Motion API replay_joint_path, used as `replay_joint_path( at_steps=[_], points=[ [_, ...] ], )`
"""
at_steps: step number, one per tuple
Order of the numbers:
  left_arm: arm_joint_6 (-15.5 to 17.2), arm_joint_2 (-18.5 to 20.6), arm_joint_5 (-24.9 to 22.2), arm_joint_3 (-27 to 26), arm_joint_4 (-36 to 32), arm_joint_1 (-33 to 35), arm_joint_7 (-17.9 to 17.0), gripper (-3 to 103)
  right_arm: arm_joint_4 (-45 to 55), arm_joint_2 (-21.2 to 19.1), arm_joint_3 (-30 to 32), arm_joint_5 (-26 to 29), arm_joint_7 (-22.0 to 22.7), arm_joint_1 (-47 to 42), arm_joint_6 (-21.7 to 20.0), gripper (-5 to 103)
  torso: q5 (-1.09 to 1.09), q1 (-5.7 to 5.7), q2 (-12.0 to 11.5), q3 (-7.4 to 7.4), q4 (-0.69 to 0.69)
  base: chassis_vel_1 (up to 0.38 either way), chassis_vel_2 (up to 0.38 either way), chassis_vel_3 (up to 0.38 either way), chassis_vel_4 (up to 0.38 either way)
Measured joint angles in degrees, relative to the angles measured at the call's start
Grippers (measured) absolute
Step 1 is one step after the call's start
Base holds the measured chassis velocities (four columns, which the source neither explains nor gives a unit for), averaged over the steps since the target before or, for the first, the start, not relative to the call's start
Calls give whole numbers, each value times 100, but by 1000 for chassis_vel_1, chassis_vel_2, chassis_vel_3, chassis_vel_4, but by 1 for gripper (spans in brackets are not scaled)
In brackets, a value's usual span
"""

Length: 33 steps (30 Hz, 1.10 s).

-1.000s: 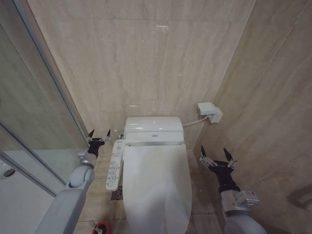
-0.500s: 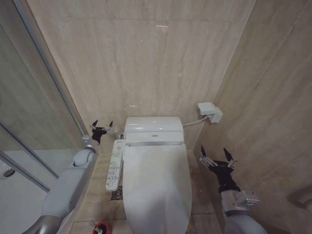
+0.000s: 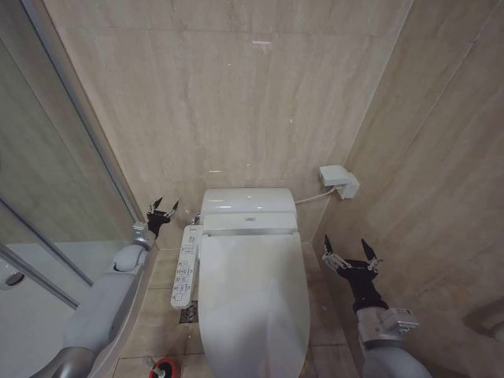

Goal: Open the toilet lid, clean the toilet bowl with a toilet brush, close the toilet lid, and flush.

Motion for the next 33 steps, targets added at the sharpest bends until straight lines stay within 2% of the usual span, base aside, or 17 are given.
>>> replay_joint_path(
  at_steps=[2, 6, 7, 13, 14, 21, 22, 33],
  points=[
    [-75, 24, 321, -6, 55, 31, 2, 64, 0, 0, 0, 0, 0, 0, 0, 100, 0, 0, 0, 0, 0, 0, 0, 0, 0],
    [-148, 33, 654, 20, 101, 97, 2, 64, 0, 0, 0, 0, 0, 0, 0, 100, 0, 0, 0, 0, 0, 0, 0, 0, 0],
    [-182, 25, 736, 37, 125, 119, 1, 37, 0, 0, 0, 0, 0, 0, 0, 100, 0, 0, 0, 0, 0, 0, 0, 0, 0],
    [-261, -6, 879, 87, 185, 145, 26, 37, 0, 0, 0, 0, 0, 0, 0, 100, 0, 0, 0, 0, -1, 0, 0, 0, 0],
    [-300, -8, 946, 100, 225, 136, 42, 11, 0, 0, 0, 0, 0, 0, 0, 100, 0, 0, 0, 0, 0, 0, 0, 0, 0],
    [-391, -4, 1099, 123, 299, 101, 118, 11, 0, 0, 0, 0, 0, 0, 0, 100, 0, 0, 0, 0, 0, 0, 0, 0, 0],
    [-397, -2, 1102, 131, 299, 105, 136, 0, 0, 0, 0, 0, 0, 0, 0, 100, 0, 0, 0, 0, -1, 0, 0, 0, 0],
    [-405, -8, 1095, 123, 283, 132, 171, 0, 0, 0, 0, 0, 0, 0, 0, 100, 0, 0, 0, 0, 1, -18, 18, 20, -13]
  ],
)
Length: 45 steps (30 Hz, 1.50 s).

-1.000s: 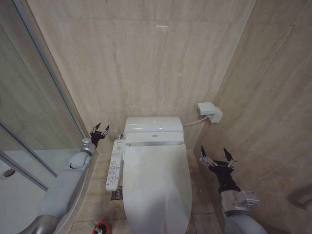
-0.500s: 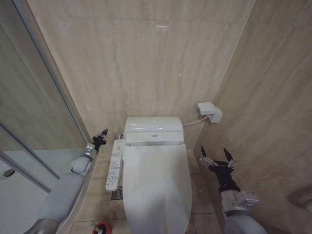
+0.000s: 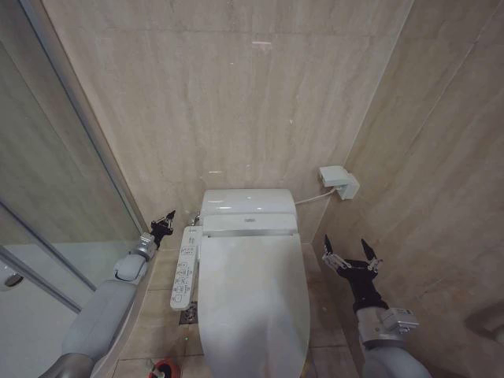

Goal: Open the toilet lid, clean the toilet bowl with a toilet brush, close the toilet lid, and flush.

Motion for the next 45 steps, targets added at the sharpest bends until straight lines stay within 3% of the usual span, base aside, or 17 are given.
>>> replay_joint_path(
  at_steps=[11, 15, 19, 33, 45],
  points=[
    [-42, 2, 5, 91, 6, -21, 0, 0, 0, 0, 0, 0, 0, 0, 0, 100, 0, 1, 0, 0, -1, -32, 24, 39, -23],
    [-124, 51, 135, 154, -102, 82, 5, 0, 0, 0, 0, 0, 0, 0, 0, 100, 0, 0, 0, 0, -1, 0, 0, 0, 0],
    [-398, 111, 585, 125, -99, 224, 49, 0, 0, 0, 0, 0, 0, 0, 0, 100, -1, 0, 0, 0, -1, 0, 0, 0, 0],
    [-647, 136, 1109, -58, -75, 251, 166, 0, 0, 0, 0, 0, 0, 0, 0, 100, 0, 0, 0, 0, -1, 0, 0, 0, 0],
    [-818, 133, 1242, -73, -303, 362, 243, 0, 0, 0, 0, 0, 0, 0, 0, 100, 0, 0, 0, 0, -1, 0, 0, 0, 0]
  ],
)
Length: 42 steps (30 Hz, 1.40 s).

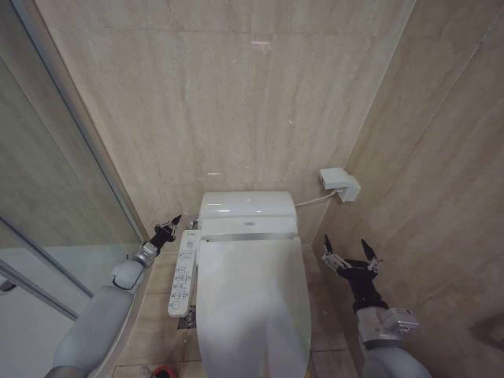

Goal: Open the toilet lid, clean the toilet bowl with a toilet brush, close the toilet lid, and flush.

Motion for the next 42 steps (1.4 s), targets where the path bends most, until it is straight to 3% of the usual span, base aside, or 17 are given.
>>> replay_joint_path(
  at_steps=[21, 42],
  points=[
    [-403, 122, 151, 173, 358, -282, 586, 0, 0, 0, 0, 0, 0, 0, 0, 100, 0, 0, 0, 0, 0, 0, 0, 0, 0],
    [-478, 125, 148, 232, 546, -366, 796, 0, 0, 0, 0, 0, 0, 0, 0, 100, 0, 0, 0, 0, 0, 0, 0, 0, 0]
  ],
)
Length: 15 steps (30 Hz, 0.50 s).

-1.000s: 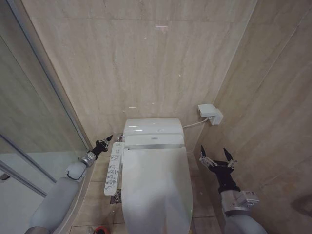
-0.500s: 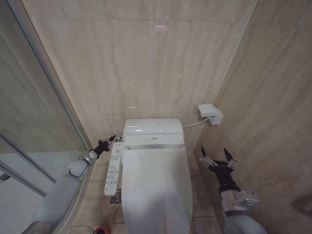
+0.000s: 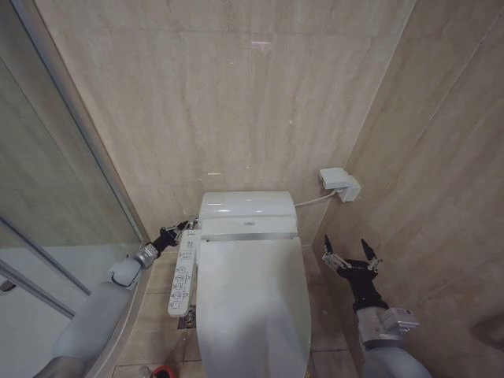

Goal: Open the toilet lid, clean the toilet bowl with a toilet brush, close the toilet lid, and flush.

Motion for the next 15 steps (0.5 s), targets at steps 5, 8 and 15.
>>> replay_joint_path(
  at_steps=[5, 8, 15],
  points=[
    [-52, 25, -10, 42, 150, -119, 41, 0, 0, 0, 0, 0, 0, 0, 0, 100, 0, 0, 0, 0, 0, 0, 0, 0, 0],
    [-62, 19, -11, 84, 196, -175, 63, 0, 0, 0, 0, 0, 0, 0, 0, 100, 0, 0, 0, 0, 0, 0, 0, 0, 0],
    [-80, -36, -13, 128, 267, -228, 95, 0, 0, 0, 0, 0, 0, 0, 0, 100, 0, 0, 0, 0, 0, 0, 0, 0, 0]
  ],
)
